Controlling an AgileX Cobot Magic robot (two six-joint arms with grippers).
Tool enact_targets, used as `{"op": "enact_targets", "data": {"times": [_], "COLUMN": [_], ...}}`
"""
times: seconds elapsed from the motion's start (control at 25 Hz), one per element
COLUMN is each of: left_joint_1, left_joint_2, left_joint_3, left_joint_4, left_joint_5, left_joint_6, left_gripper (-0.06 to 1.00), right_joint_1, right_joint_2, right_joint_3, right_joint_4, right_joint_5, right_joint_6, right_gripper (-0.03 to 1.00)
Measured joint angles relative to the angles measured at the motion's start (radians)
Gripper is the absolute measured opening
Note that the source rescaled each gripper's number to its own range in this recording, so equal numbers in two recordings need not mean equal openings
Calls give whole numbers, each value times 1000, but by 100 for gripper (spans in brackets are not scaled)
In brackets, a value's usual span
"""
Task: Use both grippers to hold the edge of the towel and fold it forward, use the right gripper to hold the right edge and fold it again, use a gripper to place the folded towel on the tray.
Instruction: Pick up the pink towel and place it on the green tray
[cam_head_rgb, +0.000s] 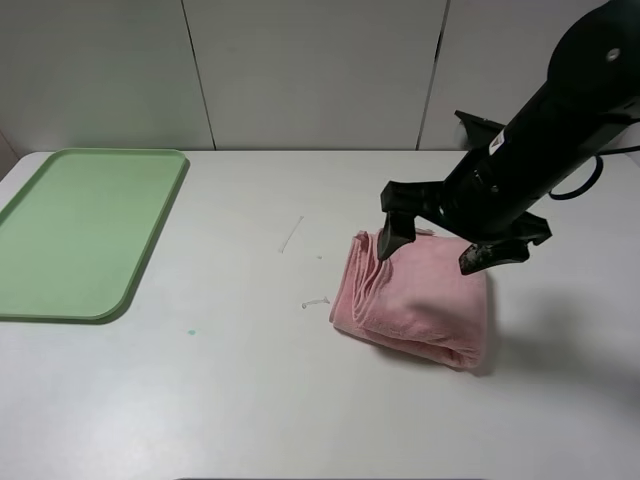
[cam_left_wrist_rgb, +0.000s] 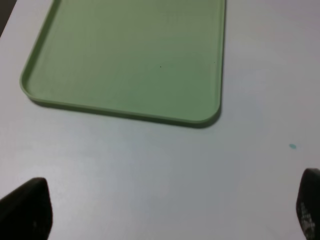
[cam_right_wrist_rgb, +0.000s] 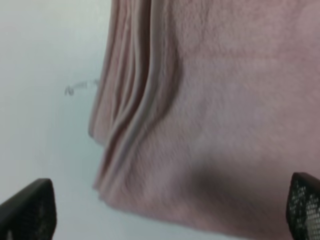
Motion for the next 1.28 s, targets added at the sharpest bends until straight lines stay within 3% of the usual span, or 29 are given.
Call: {"op": "enact_targets", "data": {"times": [0.28, 0.56, 0.88, 1.28], "left_joint_1": [0, 0, 0, 0], "left_joint_2": [0, 0, 0, 0], "left_joint_3": [0, 0, 0, 0], "left_joint_4": [0, 0, 0, 0], "left_joint_5": [0, 0, 0, 0], "left_joint_6": [0, 0, 0, 0], "left_gripper": [98, 98, 98, 98], "right_joint_1": [0, 0, 0, 0], "right_joint_2": [-187, -367, -575, -842], "right_joint_3": [0, 0, 1, 114], "right_joint_4": [-148, -197, -238, -332], "right_joint_5": [216, 406, 484, 489], "right_joint_6": [-63, -126, -140, -148], "right_gripper": [100, 100, 100, 100]}}
